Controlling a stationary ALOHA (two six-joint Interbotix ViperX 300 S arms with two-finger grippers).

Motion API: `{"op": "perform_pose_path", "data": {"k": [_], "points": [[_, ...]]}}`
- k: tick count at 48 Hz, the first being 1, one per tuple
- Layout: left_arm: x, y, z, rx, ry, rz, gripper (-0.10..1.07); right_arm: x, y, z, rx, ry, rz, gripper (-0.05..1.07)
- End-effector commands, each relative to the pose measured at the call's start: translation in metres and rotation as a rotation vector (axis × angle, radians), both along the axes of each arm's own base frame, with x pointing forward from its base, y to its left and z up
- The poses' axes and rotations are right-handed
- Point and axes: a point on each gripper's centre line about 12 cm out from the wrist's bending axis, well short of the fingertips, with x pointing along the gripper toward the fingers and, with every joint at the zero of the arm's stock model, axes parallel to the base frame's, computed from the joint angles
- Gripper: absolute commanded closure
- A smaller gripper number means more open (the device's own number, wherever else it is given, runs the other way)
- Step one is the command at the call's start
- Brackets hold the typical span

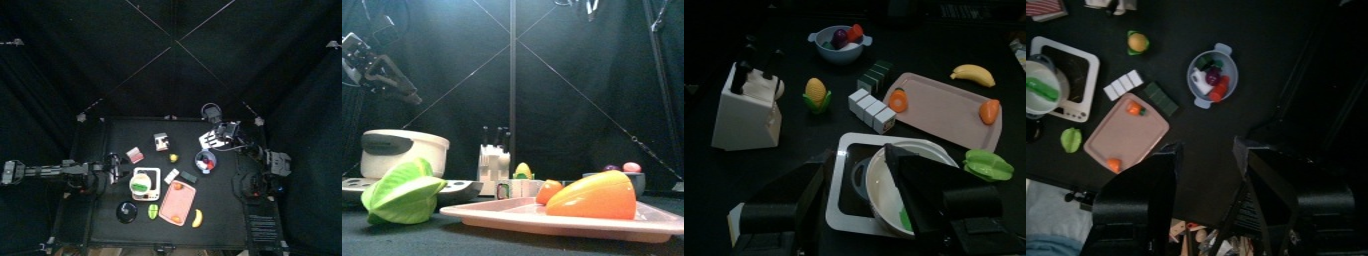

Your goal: Place cleaver back into holder

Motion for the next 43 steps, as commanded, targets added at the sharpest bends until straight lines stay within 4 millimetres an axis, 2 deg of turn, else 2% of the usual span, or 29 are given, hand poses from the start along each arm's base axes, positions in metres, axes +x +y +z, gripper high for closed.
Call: {"op": "perform_pose_path", "data": {"k": [1,10,14,23,33,40,43], "points": [[0.002,0.001,0.005,0.001,-0.012,0.003,0.14,-0.008,0.008,-0.009,-0.001,0.045,0.023,0.21],[0.002,0.001,0.004,0.001,-0.012,0.003,0.14,0.004,0.017,-0.042,0.017,0.159,0.076,0.21],[0.002,0.001,0.004,0.0,-0.012,0.002,0.14,0.006,0.02,-0.05,0.011,0.163,0.095,0.21],[0.001,0.001,0.003,0.001,-0.009,0.003,0.14,0.014,0.025,-0.063,-0.033,0.063,0.162,0.21],[0.001,0.0,0.002,0.001,-0.006,0.001,0.14,0.0,0.031,-0.09,-0.041,0.014,0.199,0.21],[0.002,0.0,0.004,0.002,-0.015,0.0,0.14,0.0,0.042,-0.103,-0.084,-0.167,0.215,0.21],[0.002,0.001,0.004,0.002,-0.018,0.001,0.14,0.004,0.05,-0.115,-0.101,-0.253,0.261,0.21]]}}
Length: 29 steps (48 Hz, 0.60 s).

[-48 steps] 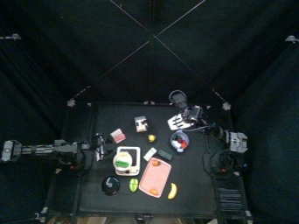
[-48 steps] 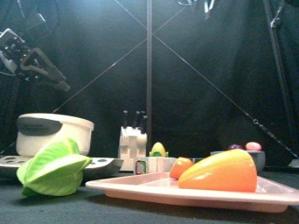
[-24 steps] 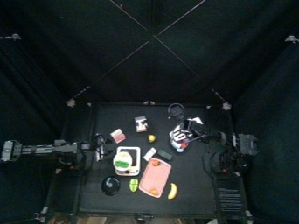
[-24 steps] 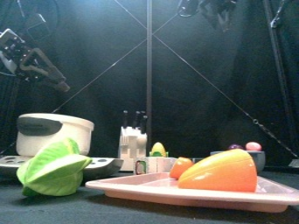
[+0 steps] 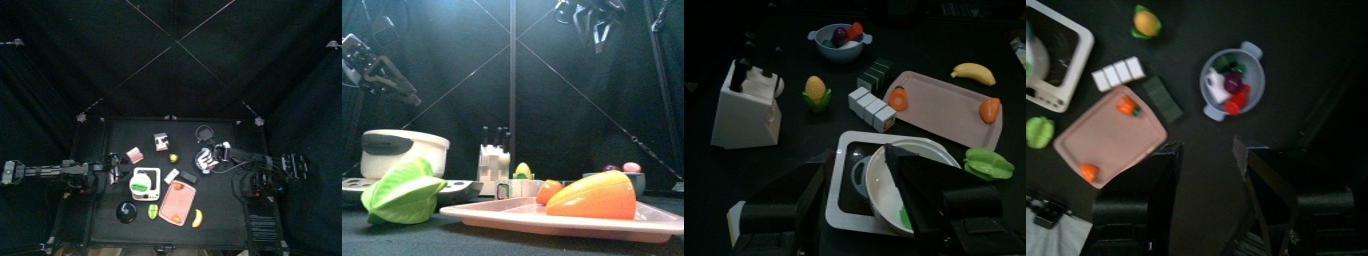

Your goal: Place cleaver back into holder

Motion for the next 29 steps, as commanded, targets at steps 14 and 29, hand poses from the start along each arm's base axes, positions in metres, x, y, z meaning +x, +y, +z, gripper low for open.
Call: {"op": "perform_pose_path", "data": {"k": [14,29], "points": [[0.002,0.0,0.001,0.002,-0.029,-0.005,0.14,0.016,0.037,-0.062,-0.048,-0.41,0.279,0.21],[0.006,-0.012,-0.007,0.004,-0.063,-0.071,0.14,0.013,0.052,-0.101,-0.212,-0.526,0.516,0.21]]}}
